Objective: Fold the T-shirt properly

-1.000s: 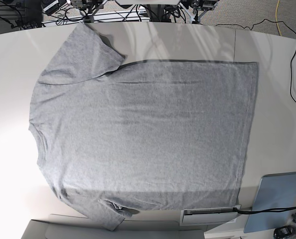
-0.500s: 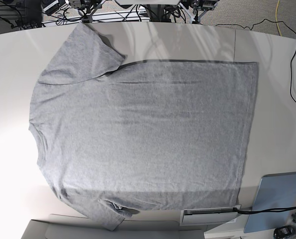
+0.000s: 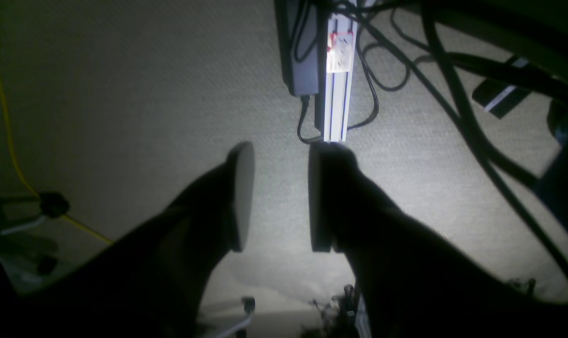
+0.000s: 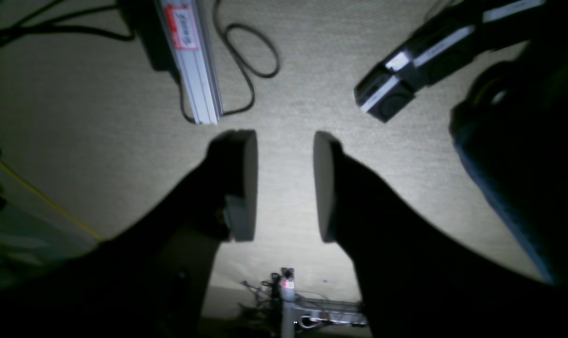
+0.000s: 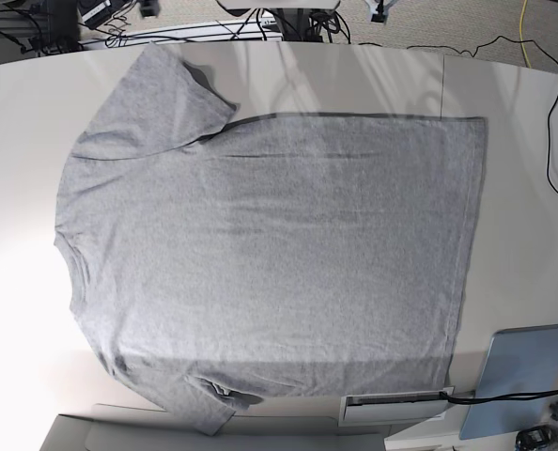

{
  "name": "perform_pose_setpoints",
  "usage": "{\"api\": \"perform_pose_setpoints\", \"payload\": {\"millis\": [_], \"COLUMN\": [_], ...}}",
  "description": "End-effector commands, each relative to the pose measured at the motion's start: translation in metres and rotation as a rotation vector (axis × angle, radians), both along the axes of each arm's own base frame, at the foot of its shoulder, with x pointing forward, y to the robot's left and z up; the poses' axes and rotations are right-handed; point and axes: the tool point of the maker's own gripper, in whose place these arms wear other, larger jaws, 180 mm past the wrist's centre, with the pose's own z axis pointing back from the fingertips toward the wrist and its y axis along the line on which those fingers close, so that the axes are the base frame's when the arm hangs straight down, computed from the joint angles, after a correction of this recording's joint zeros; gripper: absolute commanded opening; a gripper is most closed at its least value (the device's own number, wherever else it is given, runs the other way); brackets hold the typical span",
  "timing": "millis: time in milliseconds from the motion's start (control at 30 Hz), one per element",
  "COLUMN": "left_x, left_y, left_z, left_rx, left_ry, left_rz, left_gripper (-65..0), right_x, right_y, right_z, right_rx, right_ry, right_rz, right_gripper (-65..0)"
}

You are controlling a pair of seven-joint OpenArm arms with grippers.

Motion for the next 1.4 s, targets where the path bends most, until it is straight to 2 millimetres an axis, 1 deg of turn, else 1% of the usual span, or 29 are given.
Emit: {"api": "perform_pose_setpoints", "payload": {"millis": [0,100,200,333,433,533,633,767,867,967,1067,1100,1167,1200,1300,1333,1367], "left_x": [-0.008,-0.009,-0.008,0.000,0.012,0.030,0.050,0.088,0.118,0.146,0.172,0.179,0.193,0.198,0.214,0.220,0.226], "left_y": [0.003,0.005,0.012,0.023,0.036,0.053,0.065,0.083,0.089,0.089,0.089,0.088,0.085,0.083,0.081,0.083,0.086], "left_z": [0.006,0.026,0.049,0.086,0.118,0.153,0.189,0.231,0.255,0.270,0.275,0.276,0.277,0.278,0.279,0.279,0.277], "left_rx": [-0.012,-0.065,-0.084,-0.078,-0.065,-0.027,0.006,0.130,0.224,0.271,0.285,0.280,0.258,0.239,0.206,0.213,0.222], "left_ry": [-0.005,-0.054,-0.106,-0.182,-0.257,-0.334,-0.404,-0.489,-0.565,-0.631,-0.676,-0.684,-0.709,-0.725,-0.777,-0.781,-0.783], "left_rz": [-0.001,0.011,-0.004,-0.084,-0.168,-0.272,-0.394,-0.561,-0.709,-0.826,-0.902,-0.928,-0.973,-0.984,-0.971,-0.971,-0.970], "left_gripper": [-43.4,-43.4,-43.4,-43.4,-43.4,-43.4,-43.4,-43.4,-43.4,-42.0,-36.6,-35.1,-33.0,-32.8,-32.8,-32.8,-32.8], "right_x": [-0.010,-0.015,-0.015,-0.001,0.012,0.028,0.045,0.073,0.099,0.124,0.143,0.146,0.147,0.148,0.150,0.152,0.155], "right_y": [-0.016,-0.034,-0.045,-0.058,-0.064,-0.060,-0.050,-0.030,-0.020,-0.005,0.008,0.009,0.003,0.000,-0.007,-0.010,-0.013], "right_z": [0.008,0.027,0.054,0.103,0.143,0.181,0.213,0.250,0.272,0.295,0.318,0.322,0.322,0.322,0.323,0.323,0.324], "right_rx": [-0.023,-0.043,-0.044,-0.066,-0.084,-0.081,-0.076,-0.084,-0.137,-0.202,-0.263,-0.284,-0.332,-0.351,-0.404,-0.429,-0.454], "right_ry": [0.003,-0.037,-0.096,-0.201,-0.265,-0.310,-0.344,-0.403,-0.448,-0.522,-0.591,-0.599,-0.579,-0.571,-0.554,-0.549,-0.547], "right_rz": [0.014,0.059,0.112,0.216,0.316,0.423,0.550,0.701,0.774,0.889,0.989,1.013,1.054,1.071,1.116,1.133,1.149], "right_gripper": [-44.5,-44.5,-44.5,-44.5,-44.5,-44.5,-44.5,-44.5,-44.5,-44.5,-44.5,-44.4,-44.3,-42.8,-31.8,-29.6,-29.3]}}
